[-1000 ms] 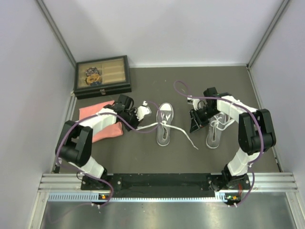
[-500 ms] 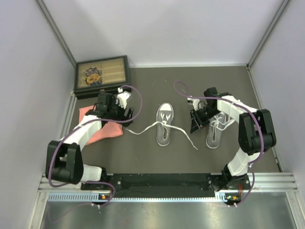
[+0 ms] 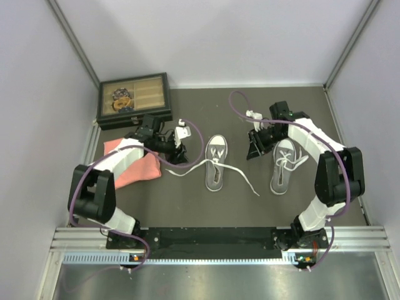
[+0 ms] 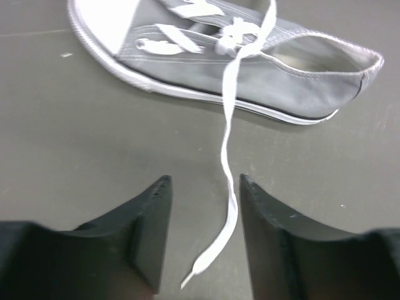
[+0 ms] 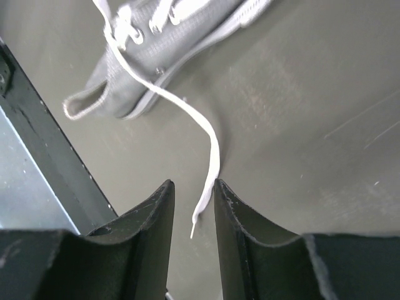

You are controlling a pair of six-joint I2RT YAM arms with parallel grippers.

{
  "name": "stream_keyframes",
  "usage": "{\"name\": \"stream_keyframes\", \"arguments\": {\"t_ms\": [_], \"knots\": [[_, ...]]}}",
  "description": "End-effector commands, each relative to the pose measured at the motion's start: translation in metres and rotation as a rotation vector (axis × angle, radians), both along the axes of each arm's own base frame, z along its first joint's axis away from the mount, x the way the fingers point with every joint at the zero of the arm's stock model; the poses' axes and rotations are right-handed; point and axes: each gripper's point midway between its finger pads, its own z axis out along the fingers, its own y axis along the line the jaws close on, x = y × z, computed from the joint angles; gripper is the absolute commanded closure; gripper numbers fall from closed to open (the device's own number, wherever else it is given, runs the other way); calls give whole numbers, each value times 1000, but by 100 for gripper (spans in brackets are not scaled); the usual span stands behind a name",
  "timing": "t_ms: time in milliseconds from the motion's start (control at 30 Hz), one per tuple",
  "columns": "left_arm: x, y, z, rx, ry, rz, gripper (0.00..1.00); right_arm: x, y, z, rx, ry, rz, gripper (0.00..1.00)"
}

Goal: Tie the shoes

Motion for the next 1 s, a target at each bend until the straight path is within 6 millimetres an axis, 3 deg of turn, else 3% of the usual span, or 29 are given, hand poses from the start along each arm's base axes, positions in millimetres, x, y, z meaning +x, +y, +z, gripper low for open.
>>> {"name": "stream_keyframes", "arguments": {"t_ms": [0,100,233,367,567,600,700,800,967], "knots": [[1,-27,-3,-27,-61,-149,50,20,15,35,103,-73,-4,68],[2,-35,-13,-14,-61,-191,47,23,17,33,106,-58,-7,68],[3,-49,-21,-22,-36,-224,49,20,14,16,86,-14,-16,68],[0,-61,-32,-10,2,-263,59,13,12,3,74,26,-19,68],[-7,-64,-41,5,31,-300,64,0,6,-10,41,53,-7,69],[-9,-64,-42,10,37,-304,72,-3,5,-14,35,63,-7,69],[-12,-65,-38,-2,29,-313,89,-10,3,-22,27,93,-14,69],[-13,-68,-29,-21,10,-315,98,-17,2,-29,27,121,-20,69],[-11,-84,-5,-60,-59,-293,100,-23,0,-35,14,138,-35,69]]}}
